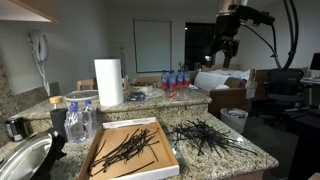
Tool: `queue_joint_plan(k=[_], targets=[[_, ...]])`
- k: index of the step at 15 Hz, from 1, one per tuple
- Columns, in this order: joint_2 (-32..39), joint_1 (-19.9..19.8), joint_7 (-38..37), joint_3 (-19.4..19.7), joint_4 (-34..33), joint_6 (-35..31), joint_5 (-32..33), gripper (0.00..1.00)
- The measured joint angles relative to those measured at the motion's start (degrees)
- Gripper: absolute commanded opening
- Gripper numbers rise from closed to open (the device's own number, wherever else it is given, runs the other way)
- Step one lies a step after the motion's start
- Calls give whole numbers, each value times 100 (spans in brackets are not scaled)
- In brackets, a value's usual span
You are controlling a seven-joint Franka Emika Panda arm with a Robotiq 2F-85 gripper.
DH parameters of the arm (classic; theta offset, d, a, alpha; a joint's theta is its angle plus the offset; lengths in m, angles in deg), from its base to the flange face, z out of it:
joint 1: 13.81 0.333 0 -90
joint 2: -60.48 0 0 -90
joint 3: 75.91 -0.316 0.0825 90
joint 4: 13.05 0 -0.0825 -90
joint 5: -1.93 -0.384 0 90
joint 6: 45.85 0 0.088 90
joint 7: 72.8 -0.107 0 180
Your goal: Pick up some of the black cables from the box and put them on the counter
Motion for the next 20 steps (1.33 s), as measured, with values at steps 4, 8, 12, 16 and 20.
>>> queue_joint_plan(k=[4,8,12,16,20], targets=[[510,-4,-748,-393,-251,-450,-357,100],[1047,6,-1102,-686,-501,-605,-605,100],[1033,3,-1102,-669,-506,-604,-603,100],[1092,5,-1102,-700,-512,-704,-603,100],[1560,48,-1103,-814,-706,-1261,-753,100]])
